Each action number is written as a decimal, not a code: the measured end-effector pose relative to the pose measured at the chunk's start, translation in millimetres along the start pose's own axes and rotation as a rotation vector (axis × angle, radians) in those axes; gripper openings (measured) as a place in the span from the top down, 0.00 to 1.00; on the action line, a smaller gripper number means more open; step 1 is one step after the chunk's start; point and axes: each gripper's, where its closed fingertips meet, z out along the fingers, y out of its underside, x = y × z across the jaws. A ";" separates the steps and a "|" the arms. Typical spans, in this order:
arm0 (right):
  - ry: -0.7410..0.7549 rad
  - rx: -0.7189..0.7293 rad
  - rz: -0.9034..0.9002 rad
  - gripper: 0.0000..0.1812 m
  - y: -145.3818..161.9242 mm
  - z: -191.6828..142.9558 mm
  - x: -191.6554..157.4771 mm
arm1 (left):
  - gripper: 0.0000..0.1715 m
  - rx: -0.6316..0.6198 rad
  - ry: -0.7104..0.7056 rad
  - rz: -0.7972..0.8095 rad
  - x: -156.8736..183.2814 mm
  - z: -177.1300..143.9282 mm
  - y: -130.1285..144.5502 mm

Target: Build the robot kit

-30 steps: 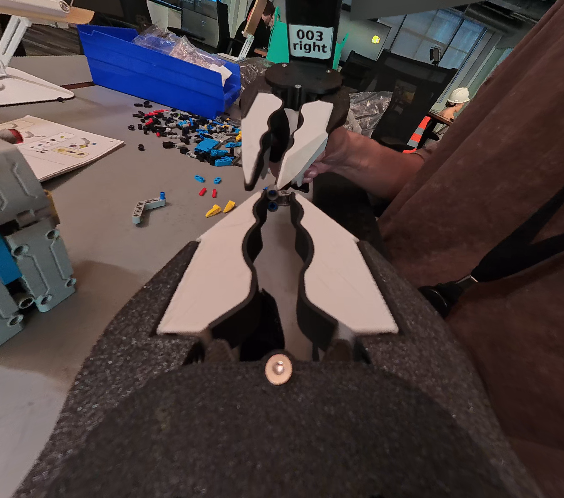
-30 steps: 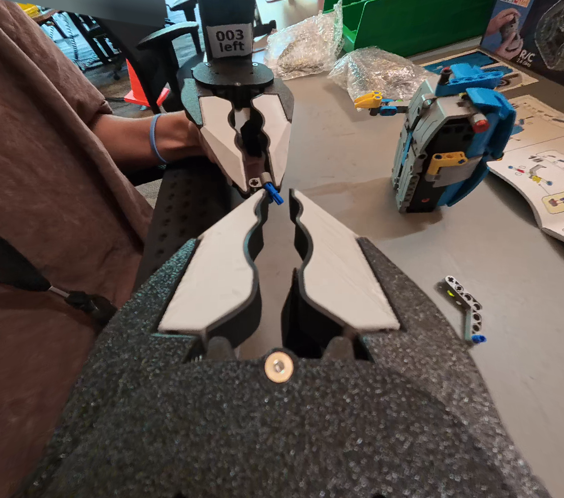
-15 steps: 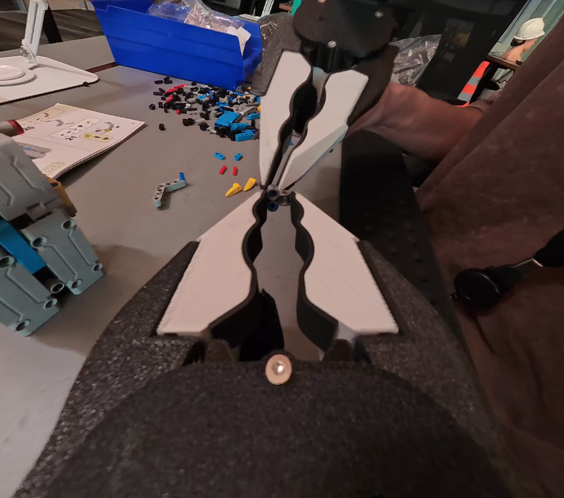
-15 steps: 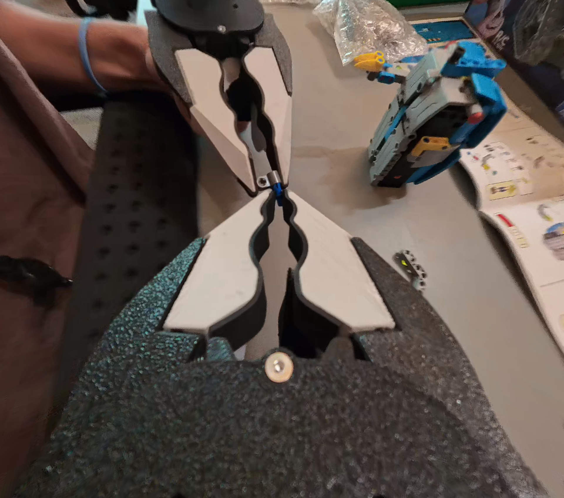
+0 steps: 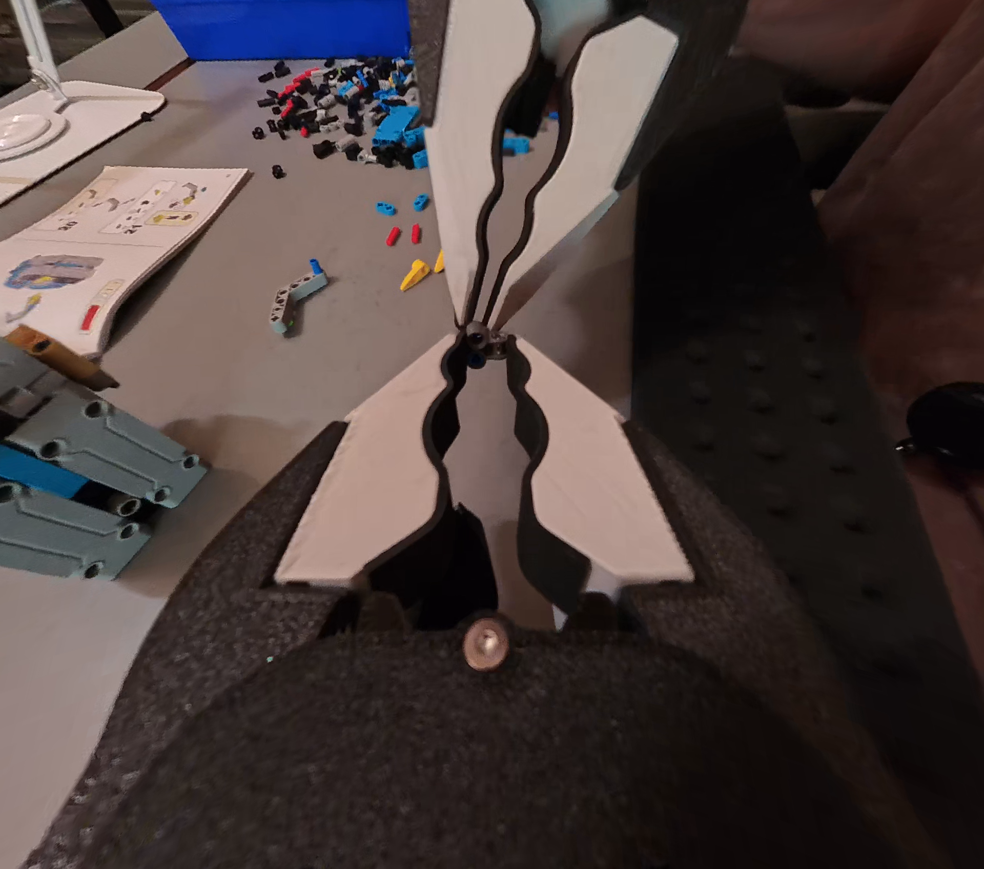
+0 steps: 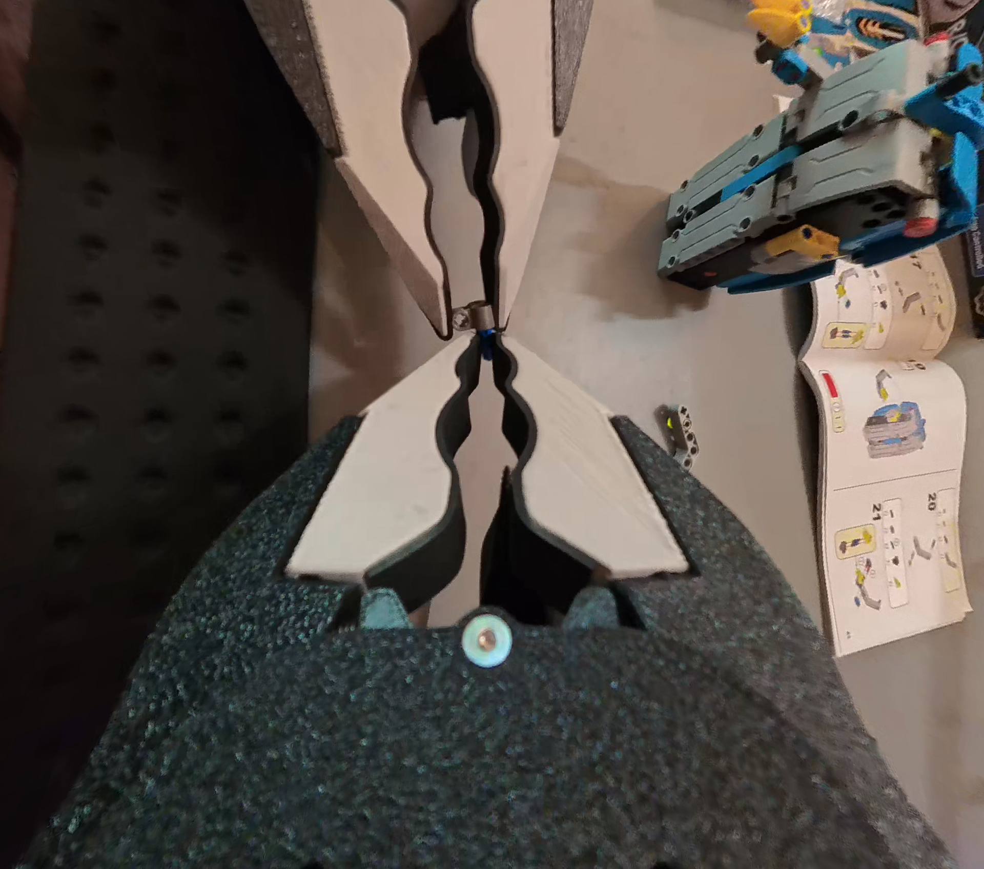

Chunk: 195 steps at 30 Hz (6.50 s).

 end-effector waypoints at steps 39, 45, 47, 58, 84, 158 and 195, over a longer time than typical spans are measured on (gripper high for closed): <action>-0.132 0.086 0.395 0.92 4.2 65.2 6.5 | 0.91 -0.071 -0.235 -0.136 -48.0 -70.9 45.1; -0.189 0.110 0.260 0.94 2.8 68.1 4.5 | 0.91 -0.080 -0.208 -0.131 -43.6 -68.7 46.2; -0.211 0.121 0.280 0.95 2.4 69.4 5.6 | 0.91 -0.076 -0.200 -0.128 -42.4 -68.3 45.5; -0.188 0.308 0.198 0.98 -30.7 48.6 11.2 | 0.91 0.141 -0.065 -0.210 -30.3 -72.3 12.4; -0.039 0.510 0.010 0.98 -69.9 9.8 0.5 | 0.92 0.216 0.114 -0.278 -8.7 -67.8 -2.7; 0.356 0.700 0.198 0.91 -68.0 -34.1 68.1 | 0.86 0.469 -0.338 -0.376 -59.0 -86.1 -43.7; 0.378 0.641 0.208 0.78 -47.6 -54.8 58.5 | 0.96 0.559 -0.247 -0.408 -43.9 -87.1 -53.6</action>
